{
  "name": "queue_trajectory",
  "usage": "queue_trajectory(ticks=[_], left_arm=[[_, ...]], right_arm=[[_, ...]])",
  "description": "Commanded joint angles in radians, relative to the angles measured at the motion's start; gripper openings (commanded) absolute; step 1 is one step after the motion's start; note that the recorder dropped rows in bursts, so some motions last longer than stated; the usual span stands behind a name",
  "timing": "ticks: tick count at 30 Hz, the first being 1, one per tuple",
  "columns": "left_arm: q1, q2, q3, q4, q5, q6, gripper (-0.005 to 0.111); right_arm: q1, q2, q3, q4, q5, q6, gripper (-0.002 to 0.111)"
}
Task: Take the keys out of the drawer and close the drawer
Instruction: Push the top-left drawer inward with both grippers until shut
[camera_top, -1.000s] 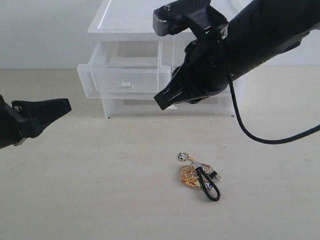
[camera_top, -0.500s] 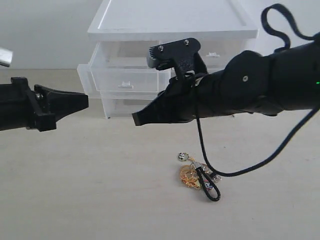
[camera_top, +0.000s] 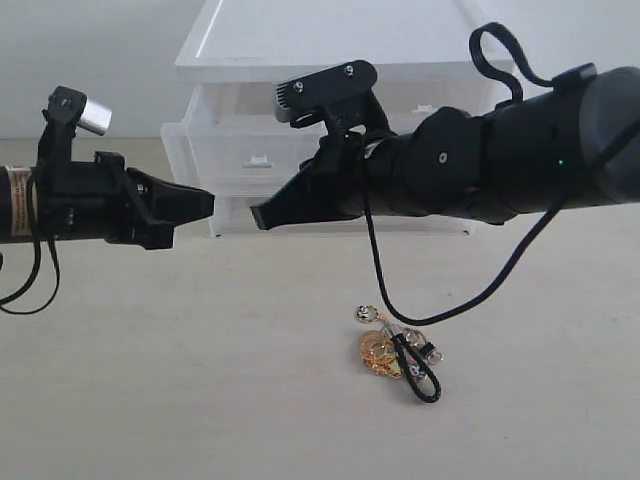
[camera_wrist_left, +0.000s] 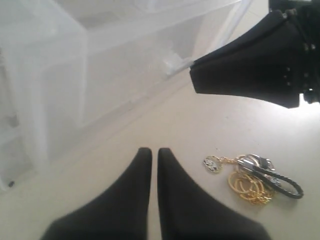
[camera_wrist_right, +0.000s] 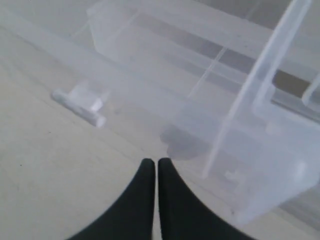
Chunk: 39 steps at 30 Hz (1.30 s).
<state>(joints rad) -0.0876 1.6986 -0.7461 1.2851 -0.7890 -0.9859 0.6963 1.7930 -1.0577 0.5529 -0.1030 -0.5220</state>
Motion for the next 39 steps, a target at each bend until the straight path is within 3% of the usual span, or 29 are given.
queue_trajectory(ticks=[1,22,39], left_arm=[[-0.004,0.032,-0.068,-0.022,0.053,0.011,0.004],[-0.004,0.086,-0.22,-0.069,0.106,-0.006,0.004],[-0.004,0.125,-0.325,-0.077,0.152,-0.006,0.004]], right_arm=[[-0.001,0.022,-0.043,-0.018,-0.031,-0.023,0.0],[-0.039,0.025,-0.064,-0.044,-0.156,-0.061,0.0],[-0.087,0.116,-0.191,-0.046,-0.136,-0.068,0.0]])
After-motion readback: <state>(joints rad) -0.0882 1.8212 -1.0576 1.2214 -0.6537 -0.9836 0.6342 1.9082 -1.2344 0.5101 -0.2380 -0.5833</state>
